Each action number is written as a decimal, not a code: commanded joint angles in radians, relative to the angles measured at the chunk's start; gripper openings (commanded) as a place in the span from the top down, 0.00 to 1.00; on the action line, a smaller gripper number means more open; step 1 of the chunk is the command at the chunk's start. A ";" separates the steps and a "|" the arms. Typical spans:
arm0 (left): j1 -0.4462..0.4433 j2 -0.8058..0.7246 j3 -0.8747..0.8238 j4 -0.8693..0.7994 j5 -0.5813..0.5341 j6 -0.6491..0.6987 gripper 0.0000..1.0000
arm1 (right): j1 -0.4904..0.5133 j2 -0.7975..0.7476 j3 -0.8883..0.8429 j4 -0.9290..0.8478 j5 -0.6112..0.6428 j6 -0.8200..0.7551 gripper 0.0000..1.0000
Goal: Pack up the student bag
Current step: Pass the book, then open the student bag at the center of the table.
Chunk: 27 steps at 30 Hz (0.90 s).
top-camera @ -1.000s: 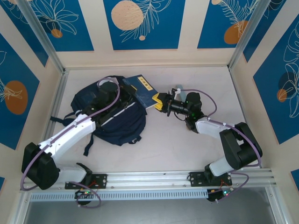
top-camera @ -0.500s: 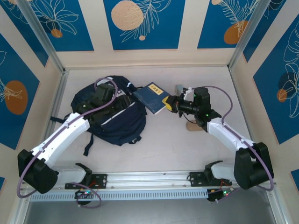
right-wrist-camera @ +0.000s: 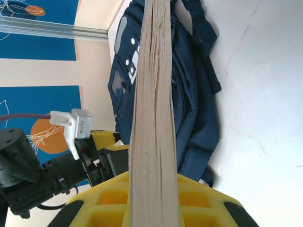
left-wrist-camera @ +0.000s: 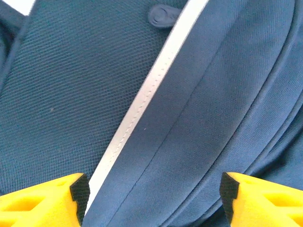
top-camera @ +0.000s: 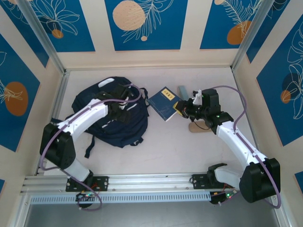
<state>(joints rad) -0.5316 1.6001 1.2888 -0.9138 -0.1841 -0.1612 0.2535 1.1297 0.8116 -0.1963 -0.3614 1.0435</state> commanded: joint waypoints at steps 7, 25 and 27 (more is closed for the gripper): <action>-0.009 0.123 0.067 -0.059 0.026 0.138 0.30 | -0.006 -0.001 0.001 -0.025 -0.004 -0.029 1.00; -0.068 0.158 0.063 -0.027 -0.006 0.179 0.36 | -0.006 0.001 -0.018 -0.036 -0.004 -0.017 1.00; -0.075 0.175 0.065 -0.032 -0.062 0.174 0.40 | -0.006 0.001 -0.019 -0.035 -0.005 -0.017 1.00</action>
<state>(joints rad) -0.5934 1.7462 1.3399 -0.9314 -0.1581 0.0029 0.2527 1.1370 0.8021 -0.2356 -0.3573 1.0351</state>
